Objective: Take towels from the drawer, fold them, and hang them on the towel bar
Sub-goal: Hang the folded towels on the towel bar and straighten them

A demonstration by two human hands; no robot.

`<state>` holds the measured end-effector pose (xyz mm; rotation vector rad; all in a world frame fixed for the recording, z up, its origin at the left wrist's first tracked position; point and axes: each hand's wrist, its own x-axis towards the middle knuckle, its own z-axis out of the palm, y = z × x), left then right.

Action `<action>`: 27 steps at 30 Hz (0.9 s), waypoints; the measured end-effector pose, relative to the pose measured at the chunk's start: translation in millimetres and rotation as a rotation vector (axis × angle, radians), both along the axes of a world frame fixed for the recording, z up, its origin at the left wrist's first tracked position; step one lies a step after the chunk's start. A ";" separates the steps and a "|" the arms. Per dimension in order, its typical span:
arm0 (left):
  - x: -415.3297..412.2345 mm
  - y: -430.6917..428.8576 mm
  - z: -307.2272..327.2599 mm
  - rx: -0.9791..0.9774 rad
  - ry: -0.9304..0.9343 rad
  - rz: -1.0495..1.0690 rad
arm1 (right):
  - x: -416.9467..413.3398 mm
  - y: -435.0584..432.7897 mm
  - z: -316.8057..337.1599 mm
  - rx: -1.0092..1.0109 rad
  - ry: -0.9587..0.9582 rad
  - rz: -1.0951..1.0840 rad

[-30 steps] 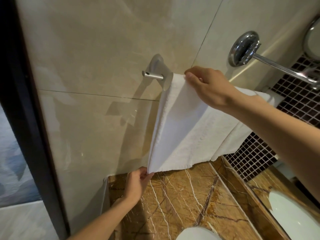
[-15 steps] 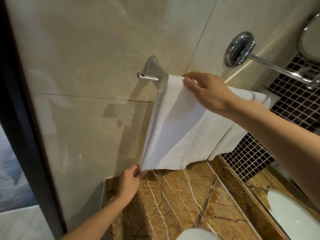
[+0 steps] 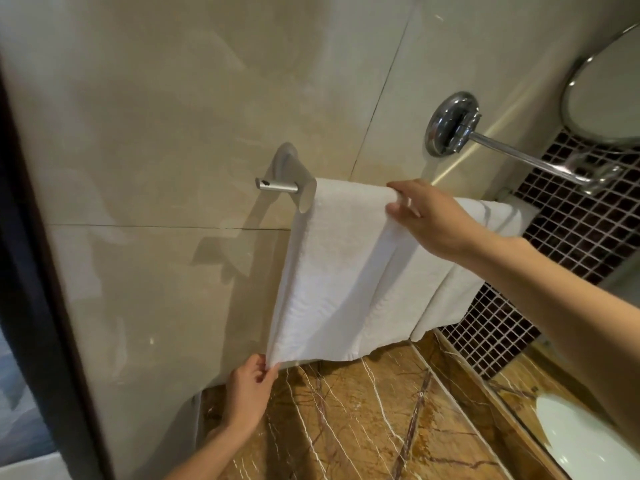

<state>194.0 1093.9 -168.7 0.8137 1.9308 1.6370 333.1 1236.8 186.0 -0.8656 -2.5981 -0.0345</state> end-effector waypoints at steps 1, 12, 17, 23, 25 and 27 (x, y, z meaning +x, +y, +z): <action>-0.5 0.7 -2.8 0.003 -0.016 0.001 | 0.6 1.4 -0.4 0.009 0.004 0.005; 0.1 10.2 -5.3 -0.007 0.032 0.058 | 5.4 11.0 -0.8 -0.030 0.073 0.067; 2.7 8.2 9.9 0.012 -0.073 0.123 | 15.8 17.4 0.4 -0.104 0.086 0.009; -8.1 -0.5 56.9 0.098 -0.041 0.223 | 19.8 14.1 -5.0 -0.068 0.102 -0.044; -6.6 -8.9 84.9 0.163 -0.002 0.243 | 19.6 11.1 -5.3 -0.068 0.099 -0.050; -2.6 -21.6 116.5 0.276 0.102 0.261 | 19.6 9.4 -4.0 -0.062 0.076 -0.069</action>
